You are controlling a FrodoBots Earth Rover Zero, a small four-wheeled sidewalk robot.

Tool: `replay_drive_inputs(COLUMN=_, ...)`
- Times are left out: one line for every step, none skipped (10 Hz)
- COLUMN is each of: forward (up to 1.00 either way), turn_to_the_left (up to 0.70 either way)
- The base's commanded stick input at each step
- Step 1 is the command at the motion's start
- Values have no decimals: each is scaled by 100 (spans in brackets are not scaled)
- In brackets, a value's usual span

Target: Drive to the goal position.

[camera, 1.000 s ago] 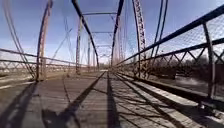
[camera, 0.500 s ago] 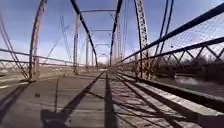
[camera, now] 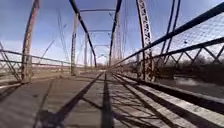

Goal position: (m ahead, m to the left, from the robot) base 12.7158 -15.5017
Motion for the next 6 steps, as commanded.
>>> replay_drive_inputs(forward=100, turn_to_the_left=0)
replay_drive_inputs(forward=100, turn_to_the_left=0)
replay_drive_inputs(forward=100, turn_to_the_left=23)
replay_drive_inputs(forward=100, turn_to_the_left=40)
replay_drive_inputs(forward=100, turn_to_the_left=40)
replay_drive_inputs(forward=100, turn_to_the_left=40)
